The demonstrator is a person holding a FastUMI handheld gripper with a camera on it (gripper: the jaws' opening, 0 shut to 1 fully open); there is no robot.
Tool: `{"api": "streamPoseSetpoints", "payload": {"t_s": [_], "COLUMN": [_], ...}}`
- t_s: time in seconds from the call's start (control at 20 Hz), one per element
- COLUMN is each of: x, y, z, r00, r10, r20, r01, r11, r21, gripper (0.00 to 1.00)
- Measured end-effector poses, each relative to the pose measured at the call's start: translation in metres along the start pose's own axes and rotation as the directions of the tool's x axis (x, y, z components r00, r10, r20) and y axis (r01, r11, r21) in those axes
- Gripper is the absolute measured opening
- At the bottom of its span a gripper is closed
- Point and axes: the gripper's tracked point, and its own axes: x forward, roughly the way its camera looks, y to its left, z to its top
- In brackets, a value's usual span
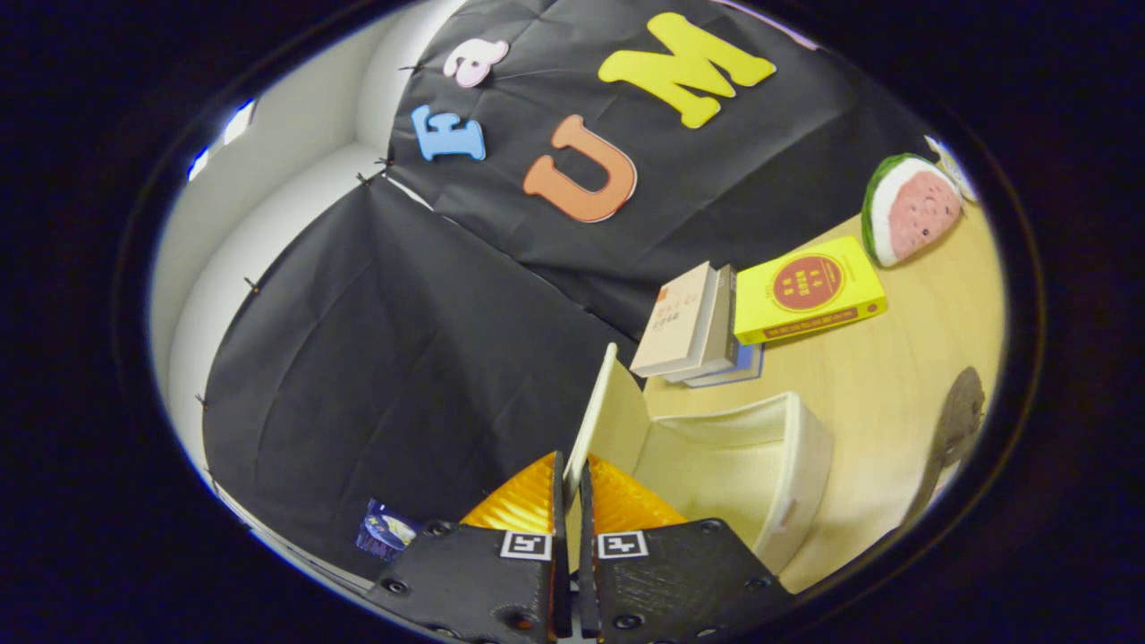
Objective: Open the storage box then place both shoes into the box .Put the left shoe in first, then the right shoe, with the right side of both shoes facing outward in a uniform manner.
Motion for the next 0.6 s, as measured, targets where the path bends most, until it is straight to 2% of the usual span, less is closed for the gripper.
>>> {"api": "streamPoseSetpoints", "payload": {"t_s": [0.25,0.35,0.55,0.6], "x": [0.046,0.063,0.094,0.104], "y": [0.048,0.061,0.081,0.085], "z": [-0.006,-0.012,-0.022,-0.027], "r00": [1.0,1.0,1.0,0.999], "r10": [-0.006,-0.011,-0.024,-0.028], "r20": [-0.009,-0.014,-0.02,-0.023], "r01": [0.006,0.011,0.023,0.026], "r11": [1.0,0.999,0.998,0.997], "r21": [-0.027,-0.047,-0.057,-0.069], "gripper": [0.04,0.09,0.09,0.14]}}
